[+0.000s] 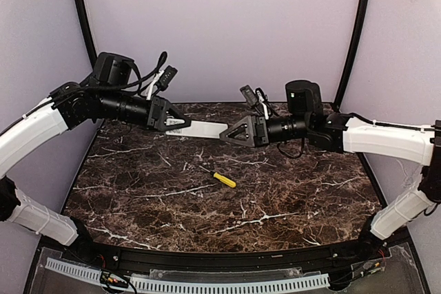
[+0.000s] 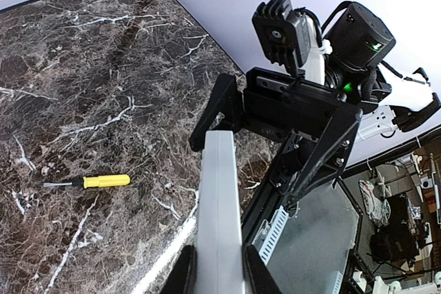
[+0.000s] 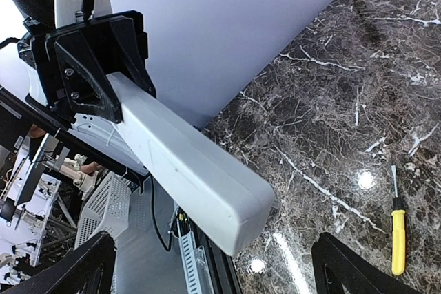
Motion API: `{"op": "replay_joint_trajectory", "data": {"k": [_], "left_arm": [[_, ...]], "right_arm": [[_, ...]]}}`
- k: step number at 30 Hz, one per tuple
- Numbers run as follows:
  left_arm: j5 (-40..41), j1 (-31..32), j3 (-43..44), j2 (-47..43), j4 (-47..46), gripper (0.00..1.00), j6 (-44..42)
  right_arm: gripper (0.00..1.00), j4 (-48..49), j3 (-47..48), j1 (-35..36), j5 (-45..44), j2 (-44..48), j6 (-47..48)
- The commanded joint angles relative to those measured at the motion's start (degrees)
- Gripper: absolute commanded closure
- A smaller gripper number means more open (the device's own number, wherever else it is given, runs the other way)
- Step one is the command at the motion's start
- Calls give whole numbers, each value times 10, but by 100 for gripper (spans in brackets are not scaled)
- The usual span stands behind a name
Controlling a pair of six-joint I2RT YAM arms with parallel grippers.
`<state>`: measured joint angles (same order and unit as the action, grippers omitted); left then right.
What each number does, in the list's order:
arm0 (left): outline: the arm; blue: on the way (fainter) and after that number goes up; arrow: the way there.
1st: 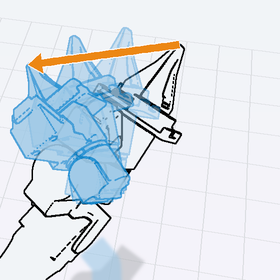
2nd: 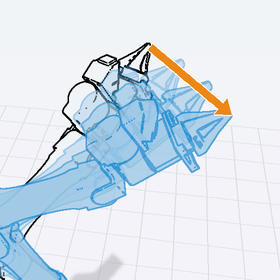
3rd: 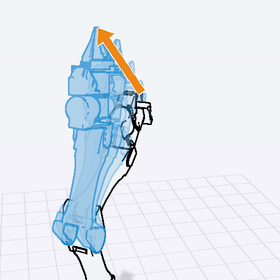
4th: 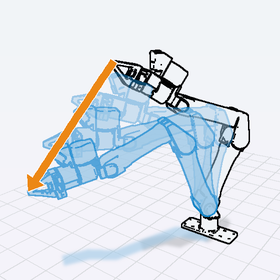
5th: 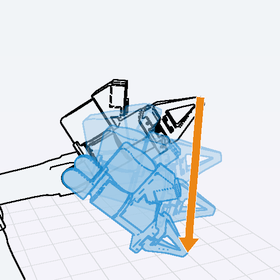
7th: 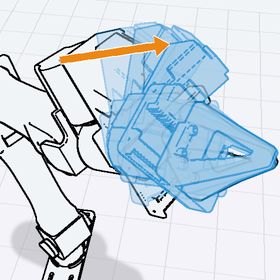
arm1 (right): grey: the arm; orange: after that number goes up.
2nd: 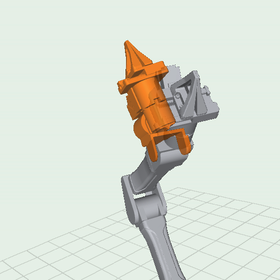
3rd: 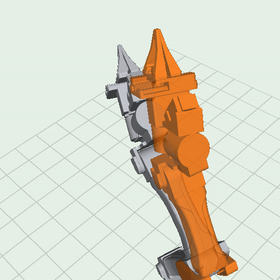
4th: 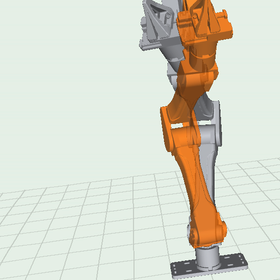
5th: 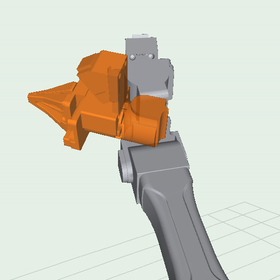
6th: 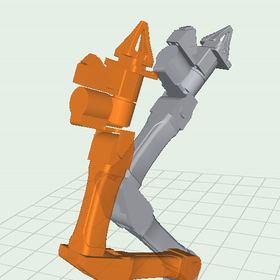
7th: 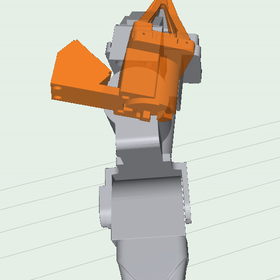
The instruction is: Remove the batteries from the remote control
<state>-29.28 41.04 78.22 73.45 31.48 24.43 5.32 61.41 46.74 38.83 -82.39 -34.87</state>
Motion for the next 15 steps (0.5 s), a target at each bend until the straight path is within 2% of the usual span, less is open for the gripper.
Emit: {"op": "replay_joint_trajectory", "data": {"k": [1,15], "left_arm": [[-33,-1,21,0,3,100,-10],[-73,-1,23,7,-30,100,10]], "right_arm": [[1,48,18,-4,19,-9,-15],[1,168,9,-4,54,-39,-74]]}}
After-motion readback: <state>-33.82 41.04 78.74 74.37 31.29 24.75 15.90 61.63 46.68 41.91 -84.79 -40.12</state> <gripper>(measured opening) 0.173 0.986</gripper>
